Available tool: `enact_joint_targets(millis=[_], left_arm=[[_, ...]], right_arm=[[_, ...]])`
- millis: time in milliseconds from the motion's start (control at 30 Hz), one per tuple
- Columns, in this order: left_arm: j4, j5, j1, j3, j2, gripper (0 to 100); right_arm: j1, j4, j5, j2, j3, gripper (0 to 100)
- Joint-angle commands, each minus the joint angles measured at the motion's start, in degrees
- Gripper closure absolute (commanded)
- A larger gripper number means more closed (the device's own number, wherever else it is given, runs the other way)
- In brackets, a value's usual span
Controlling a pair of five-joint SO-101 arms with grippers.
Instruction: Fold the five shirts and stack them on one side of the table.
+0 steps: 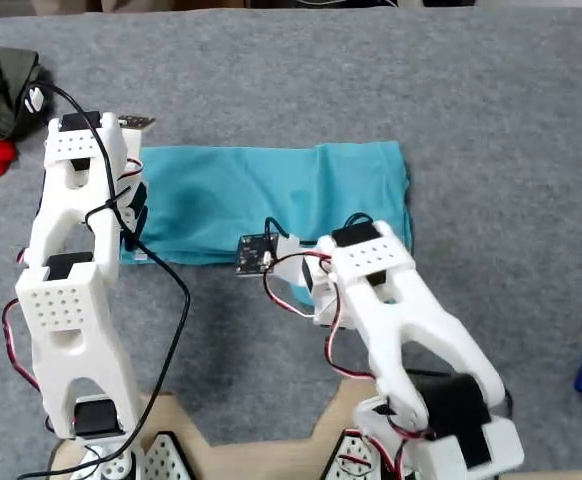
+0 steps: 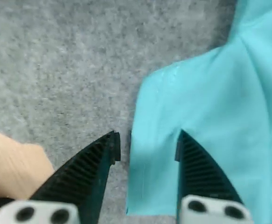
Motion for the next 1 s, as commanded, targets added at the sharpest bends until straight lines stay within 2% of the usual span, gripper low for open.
enact_joint_targets(millis=[0, 367, 733, 967], left_arm=[[0.88, -0.18, -0.35, 0.00, -0.40, 98], [0.88, -0.26, -0.09, -0.53, -0.48, 98], [0.88, -0.26, -0.09, -0.53, -0.57, 98], [0.88, -0.26, -0.18, -0.35, -0.92, 98]], right_arm=[[2.42, -2.55, 2.55, 3.30, -0.84, 76.7], [6.11, -3.08, 2.81, 11.74, -7.43, 77.1], [6.81, -5.45, 2.99, 12.09, -8.31, 98.7], [6.81, -6.24, 2.99, 11.65, -9.10, 99.3]])
